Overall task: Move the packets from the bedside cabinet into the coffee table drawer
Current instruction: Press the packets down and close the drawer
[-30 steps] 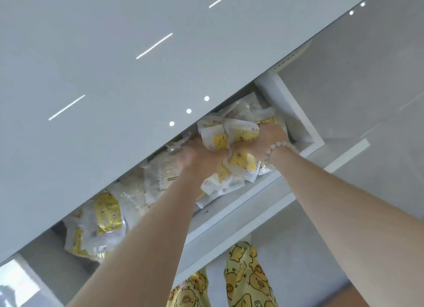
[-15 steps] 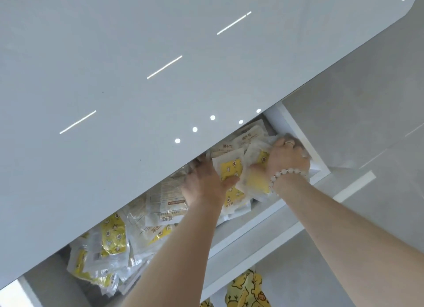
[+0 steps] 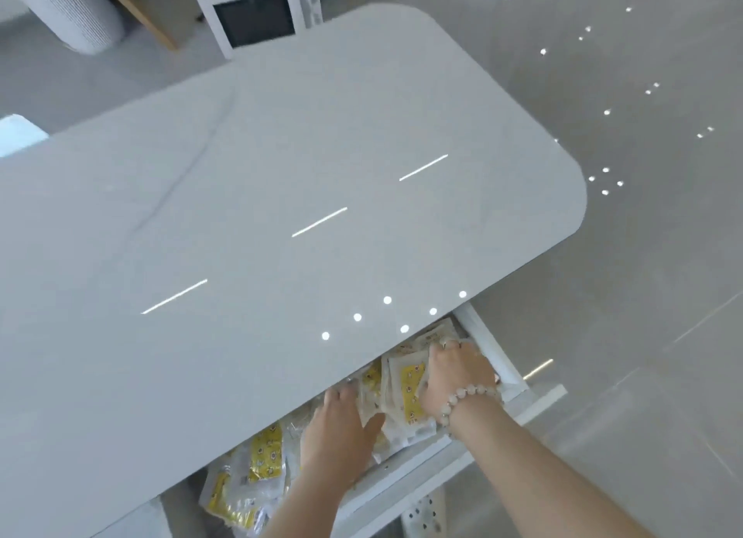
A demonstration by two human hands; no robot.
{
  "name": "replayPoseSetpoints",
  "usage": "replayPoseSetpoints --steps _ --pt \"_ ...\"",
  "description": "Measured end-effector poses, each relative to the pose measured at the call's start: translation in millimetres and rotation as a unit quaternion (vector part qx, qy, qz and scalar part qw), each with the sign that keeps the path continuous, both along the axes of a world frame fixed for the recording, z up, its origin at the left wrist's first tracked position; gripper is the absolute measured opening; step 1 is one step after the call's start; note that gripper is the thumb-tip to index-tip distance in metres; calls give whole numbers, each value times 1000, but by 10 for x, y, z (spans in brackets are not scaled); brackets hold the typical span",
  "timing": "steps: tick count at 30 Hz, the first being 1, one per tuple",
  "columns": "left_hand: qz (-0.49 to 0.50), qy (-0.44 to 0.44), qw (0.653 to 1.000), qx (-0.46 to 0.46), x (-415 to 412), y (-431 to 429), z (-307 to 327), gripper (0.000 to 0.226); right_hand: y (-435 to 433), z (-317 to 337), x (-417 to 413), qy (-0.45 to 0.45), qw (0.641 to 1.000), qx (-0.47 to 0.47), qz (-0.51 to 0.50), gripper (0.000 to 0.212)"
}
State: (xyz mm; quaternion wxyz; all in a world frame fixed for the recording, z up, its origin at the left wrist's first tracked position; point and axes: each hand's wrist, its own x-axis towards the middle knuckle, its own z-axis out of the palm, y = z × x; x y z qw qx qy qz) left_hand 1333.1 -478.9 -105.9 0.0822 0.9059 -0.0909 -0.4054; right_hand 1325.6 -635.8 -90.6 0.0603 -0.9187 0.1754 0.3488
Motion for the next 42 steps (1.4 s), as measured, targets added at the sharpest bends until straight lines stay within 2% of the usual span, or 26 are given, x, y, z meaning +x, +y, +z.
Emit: replayPoseSetpoints --steps 4,7,10,12,13,14,16,17,19,21,22,23,25,27,29,32,34,36,40,42 --pt "51 -48 997 -18 90 248 683 47 82 802 184 -113 992 17 43 33" --pt "101 -97 990 -15 -26 470 890 41 139 1061 172 -170 985 19 35 37" --pt "205 -82 975 28 -378 720 770 43 226 866 -154 -112 994 -7 -21 48" --pt "329 -16 943 53 -678 816 601 49 347 571 -495 -8 989 -1 -146 66" --pt "402 33 913 57 -813 848 479 49 437 427 -650 36 964 17 -262 73" --pt "474 88 874 54 -923 865 372 47 529 242 -780 74 922 42 -379 75" --pt "618 192 762 10 -1075 868 203 38 743 -43 -941 118 830 129 -530 64" --pt "669 235 705 -25 -1126 877 147 33 833 -144 -968 134 796 185 -561 53" --pt "748 273 601 -69 -1170 887 91 34 948 -313 -972 169 752 259 -582 36" --pt "784 281 543 -106 -1143 905 77 41 947 -373 -985 156 695 310 -629 38" --pt "799 275 519 -126 -1112 935 43 48 919 -372 -985 147 680 320 -643 43" --pt "824 271 476 -143 -1100 977 -25 58 886 -362 -988 140 667 323 -657 50" --pt "841 285 435 -146 -1043 1028 -90 84 833 -379 -999 133 649 330 -673 61" --pt "859 299 383 -163 -968 1031 -94 87 815 -409 -987 124 635 327 -688 67" --pt "872 276 368 -167 -908 1004 -85 78 861 -370 -891 129 636 325 -688 68" --pt "881 257 361 -168 -833 951 -104 62 938 -321 -718 122 658 317 -672 47" --pt "881 261 348 -187 -783 968 -113 46 962 -335 -636 114 662 309 -673 51" --pt "877 264 351 -194 -735 988 -120 38 988 -331 -553 117 661 291 -682 48" --pt "872 253 364 -207 -623 988 -132 44 1050 -337 -405 96 656 274 -697 34" --pt "876 234 353 -228 -569 977 -130 49 1091 -338 -379 65 648 285 -704 17"
